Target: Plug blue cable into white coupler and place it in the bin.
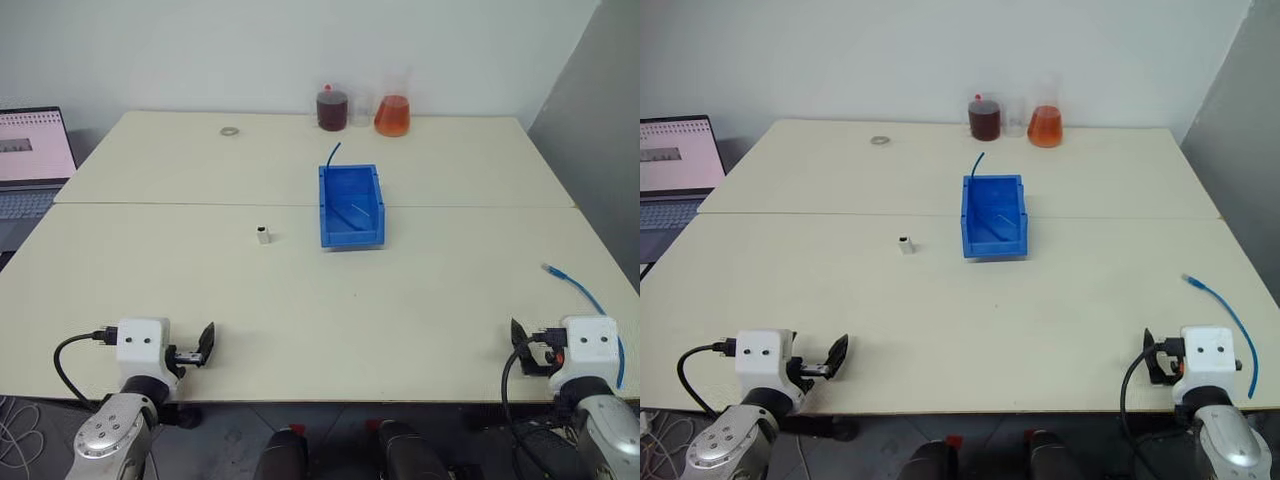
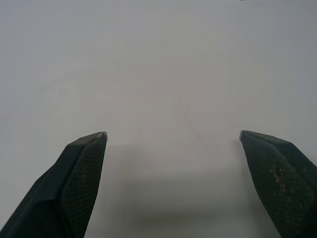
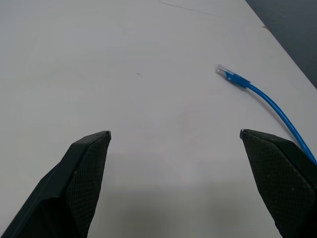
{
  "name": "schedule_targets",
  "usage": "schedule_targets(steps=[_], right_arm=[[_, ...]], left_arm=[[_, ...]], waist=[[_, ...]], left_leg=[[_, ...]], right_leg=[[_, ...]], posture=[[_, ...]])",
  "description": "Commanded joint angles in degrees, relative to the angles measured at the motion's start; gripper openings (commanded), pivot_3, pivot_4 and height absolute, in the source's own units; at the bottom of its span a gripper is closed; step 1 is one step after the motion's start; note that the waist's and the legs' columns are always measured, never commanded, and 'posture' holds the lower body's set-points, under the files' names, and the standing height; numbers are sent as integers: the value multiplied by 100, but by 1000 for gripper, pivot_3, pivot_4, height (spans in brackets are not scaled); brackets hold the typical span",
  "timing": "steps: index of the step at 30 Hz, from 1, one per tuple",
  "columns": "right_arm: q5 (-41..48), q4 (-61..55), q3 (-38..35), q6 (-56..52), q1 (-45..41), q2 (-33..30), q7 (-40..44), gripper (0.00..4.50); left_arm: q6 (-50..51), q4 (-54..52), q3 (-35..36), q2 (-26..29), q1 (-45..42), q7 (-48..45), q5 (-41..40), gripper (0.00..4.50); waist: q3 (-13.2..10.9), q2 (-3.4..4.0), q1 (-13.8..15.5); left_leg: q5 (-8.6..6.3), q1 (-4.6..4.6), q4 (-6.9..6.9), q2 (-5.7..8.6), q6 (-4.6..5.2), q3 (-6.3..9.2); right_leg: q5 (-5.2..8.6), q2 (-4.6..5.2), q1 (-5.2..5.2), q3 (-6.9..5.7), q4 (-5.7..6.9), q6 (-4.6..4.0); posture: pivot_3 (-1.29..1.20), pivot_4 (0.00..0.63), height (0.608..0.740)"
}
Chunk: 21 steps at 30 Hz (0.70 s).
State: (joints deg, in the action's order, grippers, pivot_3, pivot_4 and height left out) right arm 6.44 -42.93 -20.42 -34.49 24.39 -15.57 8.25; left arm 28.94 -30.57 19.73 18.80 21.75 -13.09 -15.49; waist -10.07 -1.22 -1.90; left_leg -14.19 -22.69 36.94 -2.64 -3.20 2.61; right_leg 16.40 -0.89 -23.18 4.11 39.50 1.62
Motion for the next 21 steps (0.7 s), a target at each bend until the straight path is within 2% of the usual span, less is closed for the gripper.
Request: schedule_targets(steps=[1,21], right_arm=[[32,-400,-182,-129,35,27,-62,4447],[-174,-118,-42,134,76,286,-177,4447]], left_arm=[[124,-291,163,-12,105,-40,-181,4500],[-207,-216,-153,78,60,-517,-222,4500]], waist=[[2,-4,0],[14,-10,0]], left_leg=[[0,0,0,0,0,0],[0,-1,-2,0,0,-1]], right_leg=[[0,0,0,0,0,0],[15,0,-1,0,-4,-25]], posture=[[0,150,740],[0,150,740]])
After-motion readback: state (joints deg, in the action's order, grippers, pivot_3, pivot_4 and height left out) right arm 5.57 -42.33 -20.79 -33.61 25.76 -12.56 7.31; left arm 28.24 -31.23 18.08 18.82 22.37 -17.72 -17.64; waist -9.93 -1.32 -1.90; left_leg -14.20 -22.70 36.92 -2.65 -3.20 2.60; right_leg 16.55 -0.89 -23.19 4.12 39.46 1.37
